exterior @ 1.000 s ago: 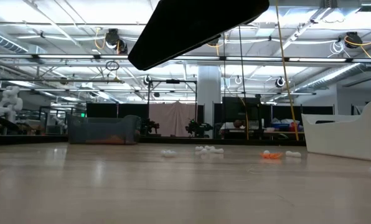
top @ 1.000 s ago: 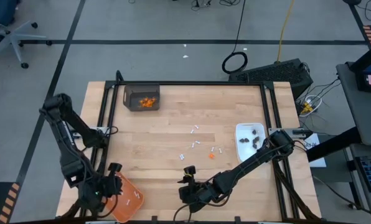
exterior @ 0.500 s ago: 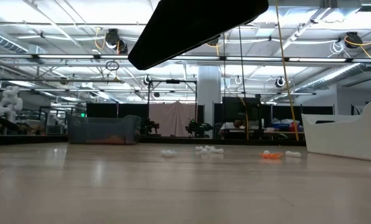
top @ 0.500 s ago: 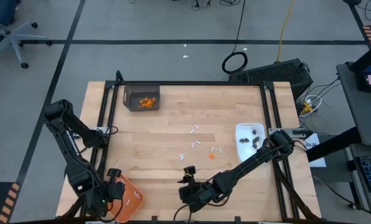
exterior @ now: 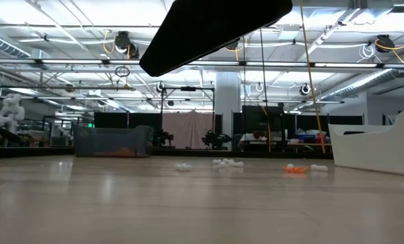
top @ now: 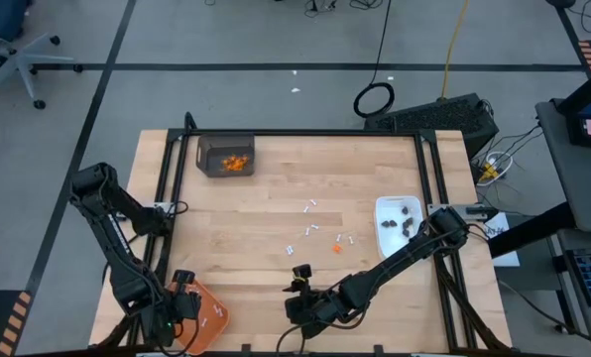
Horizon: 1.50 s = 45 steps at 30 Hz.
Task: Sort Halloween decoration
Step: Put the white bone toy into the orange bin
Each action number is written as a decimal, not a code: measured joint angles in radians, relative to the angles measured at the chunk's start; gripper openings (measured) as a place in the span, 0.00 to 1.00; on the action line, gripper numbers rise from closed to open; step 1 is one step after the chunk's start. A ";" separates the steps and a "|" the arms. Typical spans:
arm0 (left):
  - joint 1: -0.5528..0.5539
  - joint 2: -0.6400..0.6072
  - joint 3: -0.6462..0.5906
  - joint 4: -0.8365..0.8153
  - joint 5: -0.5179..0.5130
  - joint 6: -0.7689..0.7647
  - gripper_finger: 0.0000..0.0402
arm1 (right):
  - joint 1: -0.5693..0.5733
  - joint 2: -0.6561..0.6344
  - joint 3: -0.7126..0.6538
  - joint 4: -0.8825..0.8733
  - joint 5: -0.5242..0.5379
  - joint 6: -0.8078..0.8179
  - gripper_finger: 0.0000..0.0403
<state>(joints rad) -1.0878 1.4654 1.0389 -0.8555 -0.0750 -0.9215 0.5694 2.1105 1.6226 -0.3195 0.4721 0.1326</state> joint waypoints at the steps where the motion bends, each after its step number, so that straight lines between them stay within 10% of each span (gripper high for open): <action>1: 0.000 0.000 0.000 0.000 0.000 0.000 0.03 | 0.000 0.000 0.000 0.000 0.000 0.000 0.48; 30: 0.001 0.000 0.000 -0.062 -0.040 -0.066 0.03 | 0.000 0.000 0.000 0.000 0.000 0.002 0.48; 45: 0.001 0.001 0.000 -0.066 -0.064 -0.069 0.29 | 0.000 0.000 0.000 0.000 0.000 0.001 0.48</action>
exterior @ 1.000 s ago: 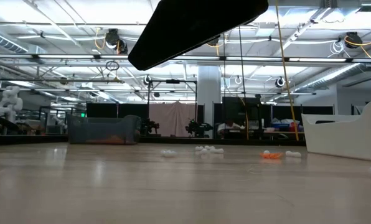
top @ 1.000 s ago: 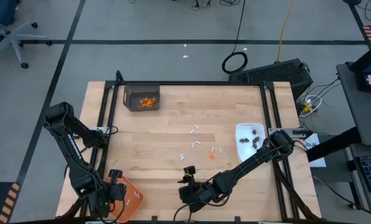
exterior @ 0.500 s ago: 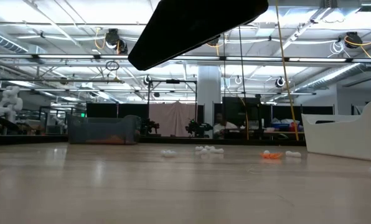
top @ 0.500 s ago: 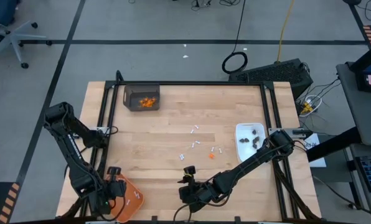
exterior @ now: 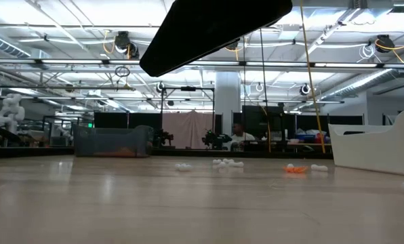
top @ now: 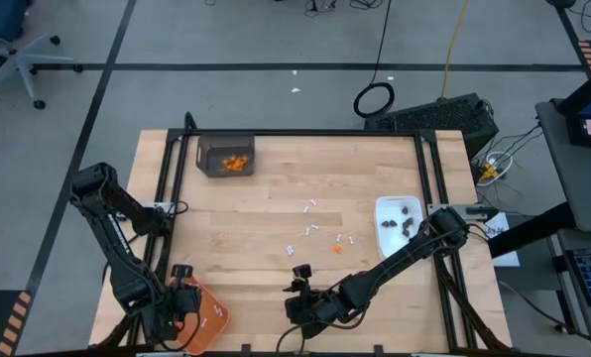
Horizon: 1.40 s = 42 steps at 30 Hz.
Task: Sort Halloween decoration
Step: Put the white bone toy into the orange bin
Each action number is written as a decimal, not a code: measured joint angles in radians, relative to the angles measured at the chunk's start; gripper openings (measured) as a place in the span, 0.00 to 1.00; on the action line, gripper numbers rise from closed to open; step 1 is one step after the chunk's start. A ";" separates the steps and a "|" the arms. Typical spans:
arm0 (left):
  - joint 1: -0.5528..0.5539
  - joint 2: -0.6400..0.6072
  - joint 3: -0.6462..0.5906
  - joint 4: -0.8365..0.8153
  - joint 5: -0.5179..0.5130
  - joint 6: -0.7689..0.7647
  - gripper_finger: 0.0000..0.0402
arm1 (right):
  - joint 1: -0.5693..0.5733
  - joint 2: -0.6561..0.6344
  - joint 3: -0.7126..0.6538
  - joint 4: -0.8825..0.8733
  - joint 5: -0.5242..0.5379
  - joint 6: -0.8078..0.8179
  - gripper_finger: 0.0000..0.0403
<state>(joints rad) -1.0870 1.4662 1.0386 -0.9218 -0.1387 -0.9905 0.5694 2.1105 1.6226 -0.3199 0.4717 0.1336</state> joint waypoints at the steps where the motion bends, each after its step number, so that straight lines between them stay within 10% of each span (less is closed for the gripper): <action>1: 0.000 0.000 0.000 0.004 0.001 0.000 0.29 | 0.000 0.000 0.000 0.000 0.000 -0.001 0.48; 11: 0.000 0.000 0.052 0.022 -0.037 0.026 0.29 | 0.000 -0.005 0.000 -0.013 0.000 -0.015 0.48; 27: 0.070 -0.001 0.048 0.151 -0.717 0.355 0.29 | 0.055 -0.192 0.000 -0.463 0.011 0.199 0.48; 42: 0.257 0.000 -0.129 0.744 -0.729 0.664 0.30 | 0.150 -0.180 0.000 -0.715 -0.218 0.656 0.37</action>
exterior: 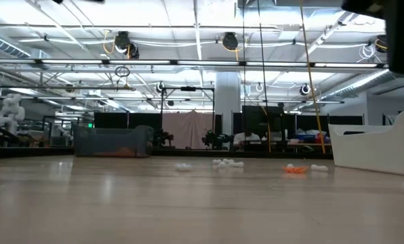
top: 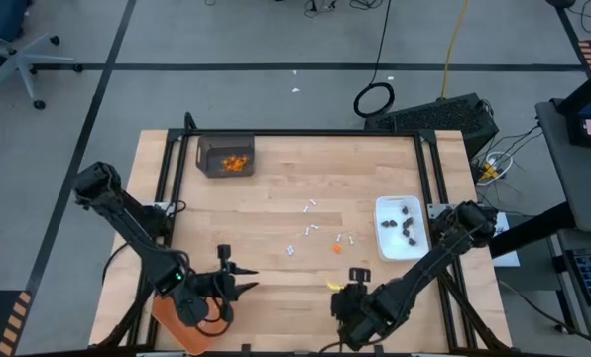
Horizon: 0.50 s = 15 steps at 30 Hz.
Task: Sort Halloween decoration
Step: Put the white bone toy into the orange bin
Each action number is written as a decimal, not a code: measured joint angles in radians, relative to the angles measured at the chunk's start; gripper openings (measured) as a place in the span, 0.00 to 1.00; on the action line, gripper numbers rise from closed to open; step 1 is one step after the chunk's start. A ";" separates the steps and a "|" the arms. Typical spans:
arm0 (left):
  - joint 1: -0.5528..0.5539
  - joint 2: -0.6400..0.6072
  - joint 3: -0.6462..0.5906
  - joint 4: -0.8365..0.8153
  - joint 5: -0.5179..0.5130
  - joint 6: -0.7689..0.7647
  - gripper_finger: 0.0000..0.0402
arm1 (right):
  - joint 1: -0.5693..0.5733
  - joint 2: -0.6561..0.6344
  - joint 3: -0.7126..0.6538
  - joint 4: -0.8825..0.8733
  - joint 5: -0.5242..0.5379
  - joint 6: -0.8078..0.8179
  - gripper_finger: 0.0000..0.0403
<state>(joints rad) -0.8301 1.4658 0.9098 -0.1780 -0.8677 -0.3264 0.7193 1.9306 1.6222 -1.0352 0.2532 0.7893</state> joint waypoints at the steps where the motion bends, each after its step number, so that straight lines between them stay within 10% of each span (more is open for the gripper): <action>1: 0.008 0.000 -0.001 -0.002 0.000 0.000 0.30 | 0.009 0.004 0.000 -0.003 0.003 0.023 0.36; 15: 0.044 0.000 -0.002 0.013 0.033 -0.008 0.30 | 0.116 0.092 0.000 -0.031 0.098 0.162 0.33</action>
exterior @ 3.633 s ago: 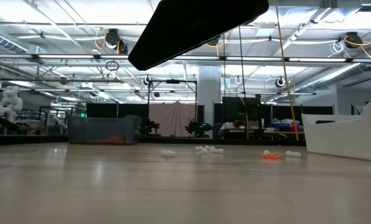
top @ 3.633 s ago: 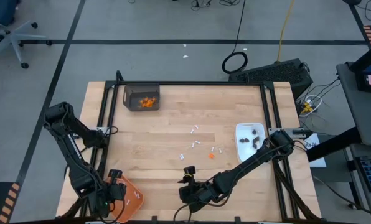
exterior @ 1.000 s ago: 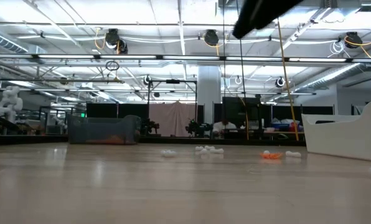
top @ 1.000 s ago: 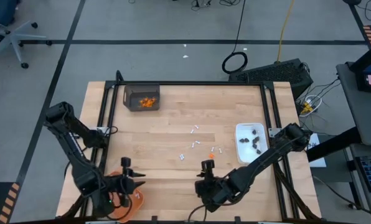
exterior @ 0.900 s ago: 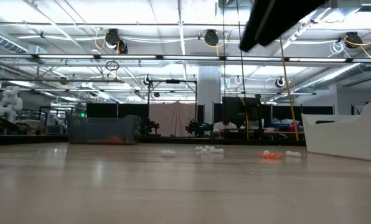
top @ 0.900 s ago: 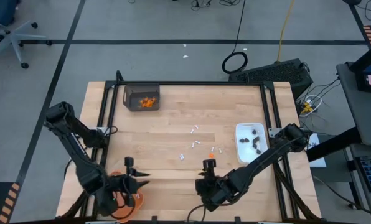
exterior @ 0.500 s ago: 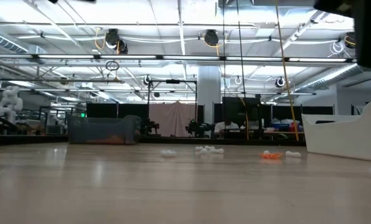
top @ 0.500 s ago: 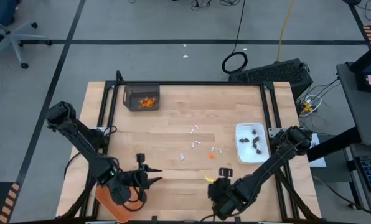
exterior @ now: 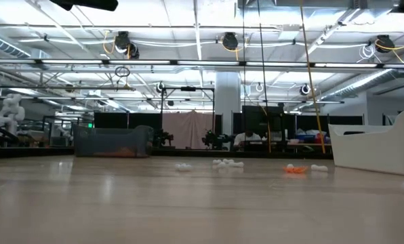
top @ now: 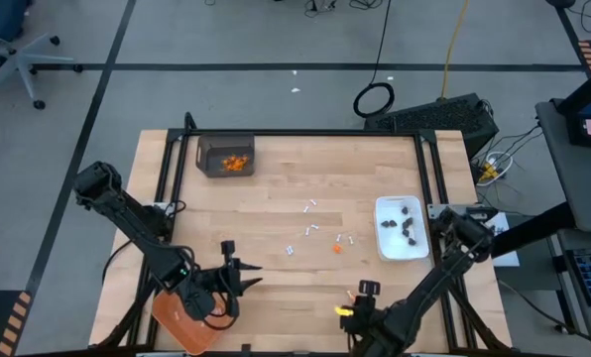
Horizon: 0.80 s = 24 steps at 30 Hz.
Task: Sort Halloween decoration
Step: Put the white bone toy into the orange bin
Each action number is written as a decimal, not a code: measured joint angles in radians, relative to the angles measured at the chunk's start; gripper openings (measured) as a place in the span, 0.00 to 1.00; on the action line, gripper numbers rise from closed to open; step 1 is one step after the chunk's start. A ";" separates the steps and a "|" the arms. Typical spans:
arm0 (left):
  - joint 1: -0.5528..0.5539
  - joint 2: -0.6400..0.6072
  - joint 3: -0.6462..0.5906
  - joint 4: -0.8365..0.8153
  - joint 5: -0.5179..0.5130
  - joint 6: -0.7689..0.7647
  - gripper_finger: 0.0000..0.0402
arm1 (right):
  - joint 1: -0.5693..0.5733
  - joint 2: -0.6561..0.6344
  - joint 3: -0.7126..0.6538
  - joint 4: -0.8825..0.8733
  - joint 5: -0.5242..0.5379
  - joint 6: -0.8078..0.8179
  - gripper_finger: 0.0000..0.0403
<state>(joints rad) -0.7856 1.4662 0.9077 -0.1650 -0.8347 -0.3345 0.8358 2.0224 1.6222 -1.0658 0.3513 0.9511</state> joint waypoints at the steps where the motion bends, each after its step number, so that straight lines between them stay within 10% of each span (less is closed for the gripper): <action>1: 0.000 0.000 0.000 0.000 0.000 0.000 0.30 | 0.010 0.000 0.000 -0.014 0.016 0.015 0.34; 19: 0.072 0.000 0.000 0.008 0.016 0.000 0.29 | 0.040 -0.008 -0.185 0.186 0.225 0.070 0.38; 24: 0.088 0.000 0.000 0.010 0.020 -0.003 0.29 | -0.020 -0.022 -0.184 0.150 0.139 -0.065 0.38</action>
<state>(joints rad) -0.6980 1.4662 0.9081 -0.1555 -0.8150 -0.3378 0.8153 2.0008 1.4380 -0.9163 0.4898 0.8863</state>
